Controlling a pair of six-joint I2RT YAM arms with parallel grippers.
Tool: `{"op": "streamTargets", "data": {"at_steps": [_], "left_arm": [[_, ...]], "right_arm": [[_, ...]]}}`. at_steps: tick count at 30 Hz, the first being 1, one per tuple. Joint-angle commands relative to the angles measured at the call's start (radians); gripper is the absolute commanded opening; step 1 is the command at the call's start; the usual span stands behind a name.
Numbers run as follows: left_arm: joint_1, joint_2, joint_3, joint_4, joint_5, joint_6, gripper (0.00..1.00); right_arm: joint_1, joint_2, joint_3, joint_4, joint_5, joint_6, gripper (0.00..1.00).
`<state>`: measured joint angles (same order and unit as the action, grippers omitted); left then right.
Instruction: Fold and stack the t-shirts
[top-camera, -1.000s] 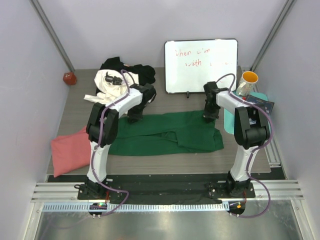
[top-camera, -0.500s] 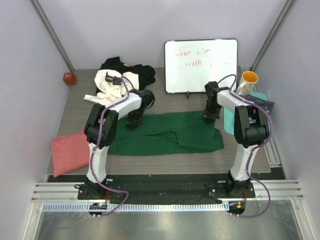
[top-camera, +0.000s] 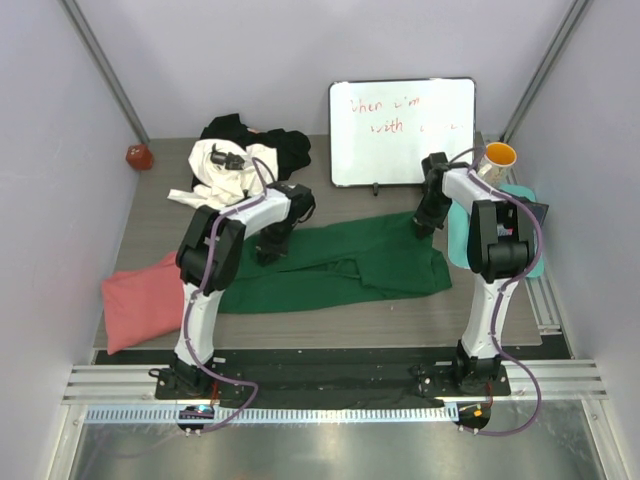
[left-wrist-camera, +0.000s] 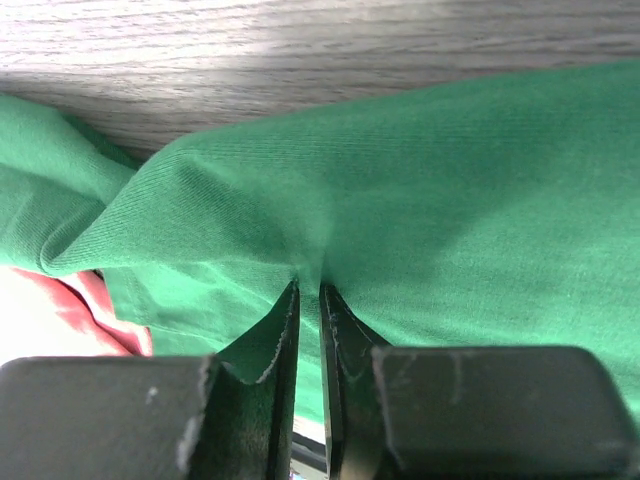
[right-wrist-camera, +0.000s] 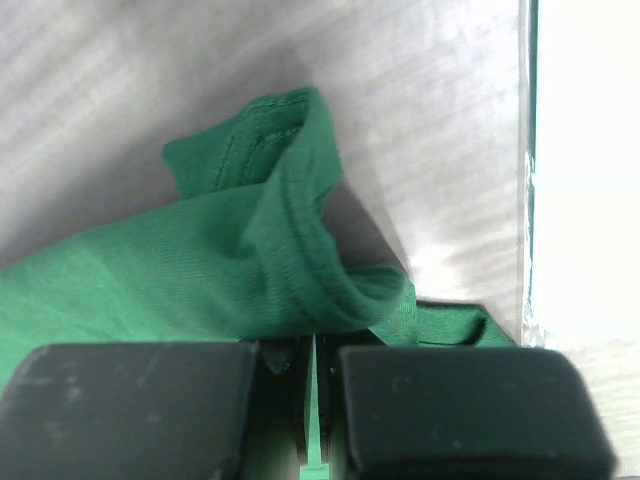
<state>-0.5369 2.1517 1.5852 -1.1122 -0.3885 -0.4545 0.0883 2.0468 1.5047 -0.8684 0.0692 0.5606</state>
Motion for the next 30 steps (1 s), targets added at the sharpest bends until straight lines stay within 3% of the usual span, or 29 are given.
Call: {"op": "streamTargets", "data": {"at_steps": [1,22,30], "left_arm": [[-0.021,0.056,-0.013,0.006,0.054,0.004,0.14],[-0.166,0.010,-0.165,0.022,0.154,-0.009,0.14],[-0.181,-0.041,-0.151,0.025,0.096,-0.020,0.18]], "right_arm": [[-0.030,0.065,0.101,0.003,0.027,0.021,0.07],[-0.050,0.282,0.454,-0.075,-0.045,0.007,0.08],[-0.045,0.100,0.453,-0.093,-0.023,-0.028,0.15]]}}
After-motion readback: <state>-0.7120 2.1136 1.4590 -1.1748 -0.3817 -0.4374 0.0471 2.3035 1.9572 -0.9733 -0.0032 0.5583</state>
